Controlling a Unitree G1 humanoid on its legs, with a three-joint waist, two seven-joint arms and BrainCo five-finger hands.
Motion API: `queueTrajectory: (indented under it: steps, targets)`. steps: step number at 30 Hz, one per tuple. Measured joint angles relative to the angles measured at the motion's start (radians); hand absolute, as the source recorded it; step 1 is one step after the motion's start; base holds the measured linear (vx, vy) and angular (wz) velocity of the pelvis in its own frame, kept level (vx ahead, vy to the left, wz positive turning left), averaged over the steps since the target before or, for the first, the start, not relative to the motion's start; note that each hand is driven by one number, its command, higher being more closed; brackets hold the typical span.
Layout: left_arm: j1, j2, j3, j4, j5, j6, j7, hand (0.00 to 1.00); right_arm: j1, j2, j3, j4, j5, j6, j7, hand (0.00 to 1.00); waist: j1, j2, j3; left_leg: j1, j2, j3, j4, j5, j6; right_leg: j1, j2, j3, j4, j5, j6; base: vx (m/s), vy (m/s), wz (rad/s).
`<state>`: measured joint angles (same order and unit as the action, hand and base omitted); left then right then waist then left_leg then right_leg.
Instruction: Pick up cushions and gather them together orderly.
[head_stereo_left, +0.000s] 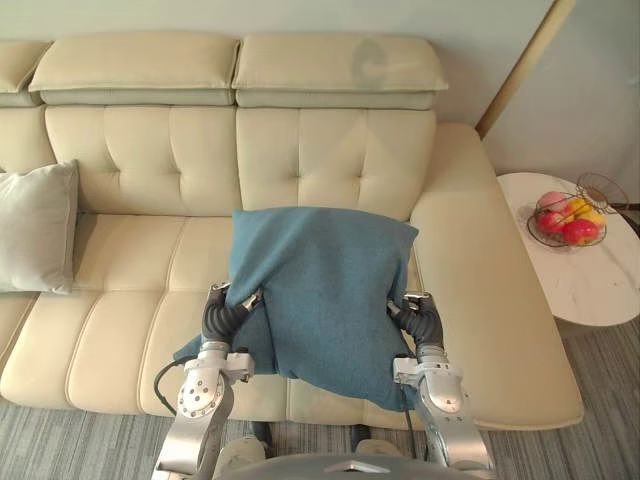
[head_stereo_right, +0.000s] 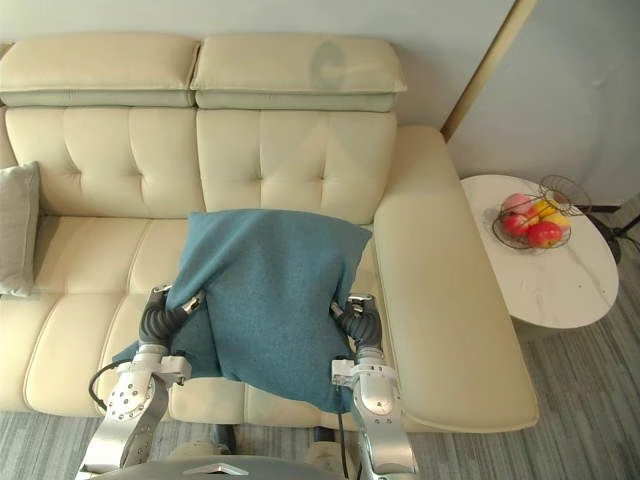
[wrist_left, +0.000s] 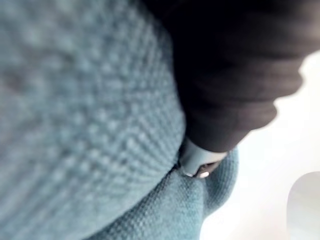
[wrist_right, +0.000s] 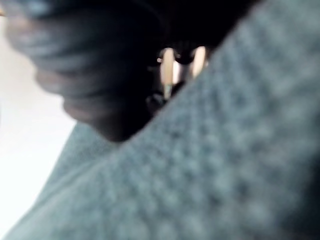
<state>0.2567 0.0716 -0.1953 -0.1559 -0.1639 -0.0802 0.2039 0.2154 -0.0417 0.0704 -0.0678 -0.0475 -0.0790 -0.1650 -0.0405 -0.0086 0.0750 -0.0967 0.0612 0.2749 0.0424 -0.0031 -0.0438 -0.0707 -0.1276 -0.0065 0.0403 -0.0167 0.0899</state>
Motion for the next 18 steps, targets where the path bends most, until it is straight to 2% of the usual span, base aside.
queueTrajectory:
  steps: [4, 8, 10, 12, 14, 16, 17, 18]
  targets:
    - [-0.13, 0.001, 0.002, 0.036, 0.1, 0.004, 0.084, 1.0, -0.094, 0.005, 0.009, 0.03, -0.003, 0.0, -0.076, 1.0, -0.005, 0.002, 0.004, -0.033, -0.006, 0.005, -0.061, 0.054, 0.012, -0.058, 0.005, 0.015, -0.019, 0.051, -0.005, -0.13, 0.017, -0.1]
    - [-0.392, 0.012, 0.037, 0.077, 0.181, 0.004, 0.213, 1.0, -0.367, 0.006, 0.033, 0.086, -0.053, -0.002, -0.198, 1.0, -0.001, 0.01, 0.078, -0.176, -0.012, 0.015, -0.06, 0.11, 0.034, -0.209, -0.005, 0.022, -0.007, 0.097, 0.0, -0.24, 0.036, -0.03]
    - [-0.561, 0.033, 0.045, 0.1, 0.21, 0.004, 0.3, 1.0, -0.532, 0.005, 0.032, 0.092, -0.084, -0.001, -0.293, 1.0, 0.02, 0.03, 0.127, -0.265, -0.011, 0.009, -0.06, 0.14, 0.031, -0.313, -0.007, 0.018, 0.031, 0.102, 0.007, -0.23, 0.009, 0.11]
    - [-0.69, 0.053, 0.061, 0.101, 0.23, 0.004, 0.357, 1.0, -0.664, 0.002, 0.021, 0.093, -0.115, 0.0, -0.356, 1.0, 0.035, 0.047, 0.161, -0.33, -0.009, -0.003, -0.062, 0.168, 0.017, -0.392, -0.006, 0.008, 0.07, 0.099, 0.005, -0.19, -0.01, 0.15]
    - [-0.899, 0.103, 0.069, 0.16, 0.26, 0.004, 0.415, 1.0, -0.883, -0.012, -0.045, 0.145, -0.152, 0.004, -0.425, 1.0, 0.048, 0.068, 0.188, -0.423, -0.006, -0.029, -0.077, 0.205, 0.005, -0.501, -0.005, -0.007, 0.114, 0.104, 0.01, -0.18, -0.035, 0.22]
    - [-1.04, 0.137, 0.069, 0.208, 0.267, 0.004, 0.44, 1.0, -1.026, -0.032, -0.087, 0.176, -0.157, 0.021, -0.46, 1.0, 0.061, 0.07, 0.191, -0.487, 0.001, -0.032, -0.098, 0.245, 0.002, -0.575, -0.001, -0.008, 0.119, 0.123, 0.01, -0.14, -0.028, 0.1]
    - [-1.159, 0.157, 0.074, 0.249, 0.267, 0.005, 0.455, 1.0, -1.133, -0.063, -0.118, 0.178, -0.16, 0.029, -0.495, 1.0, 0.065, 0.081, 0.23, -0.514, 0.004, -0.048, -0.121, 0.278, -0.004, -0.603, 0.005, -0.013, 0.122, 0.135, 0.019, -0.14, -0.016, 0.12]
    - [-1.224, 0.162, 0.078, 0.275, 0.267, 0.005, 0.466, 1.0, -1.197, -0.076, -0.135, 0.186, -0.168, 0.036, -0.512, 1.0, 0.065, 0.08, 0.25, -0.535, 0.004, -0.057, -0.121, 0.3, 0.003, -0.627, 0.004, -0.02, 0.135, 0.137, 0.018, -0.09, -0.008, 0.18]
